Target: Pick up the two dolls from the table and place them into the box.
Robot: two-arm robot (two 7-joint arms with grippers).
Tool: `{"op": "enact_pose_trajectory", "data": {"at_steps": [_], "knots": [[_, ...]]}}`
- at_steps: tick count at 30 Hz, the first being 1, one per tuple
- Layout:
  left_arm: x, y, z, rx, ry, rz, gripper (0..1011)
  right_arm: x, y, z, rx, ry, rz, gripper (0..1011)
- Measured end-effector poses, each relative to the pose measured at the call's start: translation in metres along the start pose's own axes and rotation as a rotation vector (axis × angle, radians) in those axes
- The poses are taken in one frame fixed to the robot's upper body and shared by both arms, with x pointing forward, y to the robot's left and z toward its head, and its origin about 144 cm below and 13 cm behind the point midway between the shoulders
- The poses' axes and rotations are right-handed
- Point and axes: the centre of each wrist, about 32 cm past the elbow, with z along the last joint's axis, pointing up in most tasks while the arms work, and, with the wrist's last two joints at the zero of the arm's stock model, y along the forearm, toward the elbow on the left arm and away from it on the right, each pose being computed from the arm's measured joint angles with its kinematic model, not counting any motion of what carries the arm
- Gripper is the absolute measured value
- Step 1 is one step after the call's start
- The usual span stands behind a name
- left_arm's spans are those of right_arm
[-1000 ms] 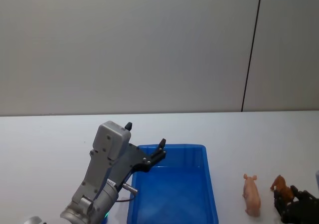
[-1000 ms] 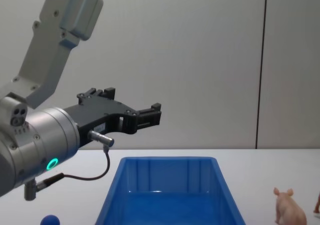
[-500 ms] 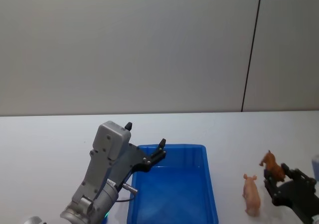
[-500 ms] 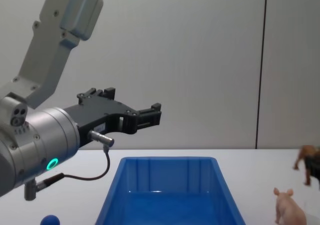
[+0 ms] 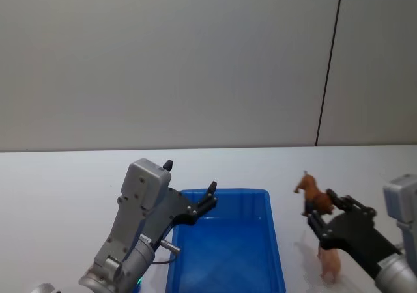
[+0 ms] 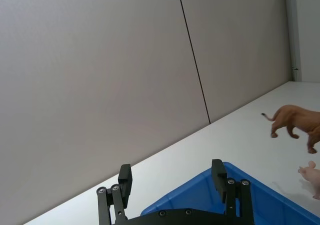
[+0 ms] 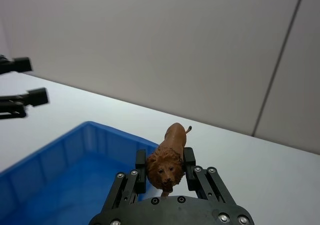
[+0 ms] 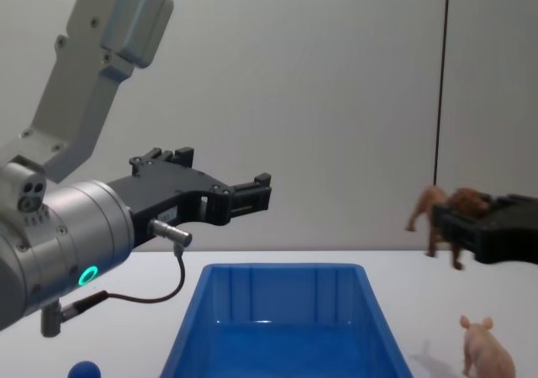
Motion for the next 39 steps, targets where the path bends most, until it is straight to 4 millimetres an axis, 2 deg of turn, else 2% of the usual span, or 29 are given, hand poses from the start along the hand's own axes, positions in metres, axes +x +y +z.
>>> {"op": "enact_pose_trajectory", "data": {"at_steps": [15, 18, 19, 25, 31, 34, 39], "knots": [[0.000, 0.000, 0.000, 0.000, 0.000, 0.000, 1001, -0.013, 0.040, 0.004, 0.031, 0.061, 0.184, 418], [0.000, 0.000, 0.000, 0.000, 0.000, 0.000, 1001, -0.015, 0.048, 0.003, 0.024, 0.073, 0.208, 477], [0.000, 0.000, 0.000, 0.000, 0.000, 0.000, 1001, -0.016, 0.051, 0.003, 0.019, 0.078, 0.216, 534], [0.000, 0.000, 0.000, 0.000, 0.000, 0.000, 1001, -0.017, 0.062, 0.001, 0.001, 0.093, 0.236, 712], [0.000, 0.000, 0.000, 0.000, 0.000, 0.000, 1001, -0.017, 0.066, 0.000, -0.014, 0.096, 0.232, 859], [0.000, 0.000, 0.000, 0.000, 0.000, 0.000, 1001, -0.017, 0.067, 0.000, -0.024, 0.095, 0.216, 971], [0.000, 0.000, 0.000, 0.000, 0.000, 0.000, 1002, -0.016, 0.066, 0.000, -0.038, 0.093, 0.181, 1001]]}}
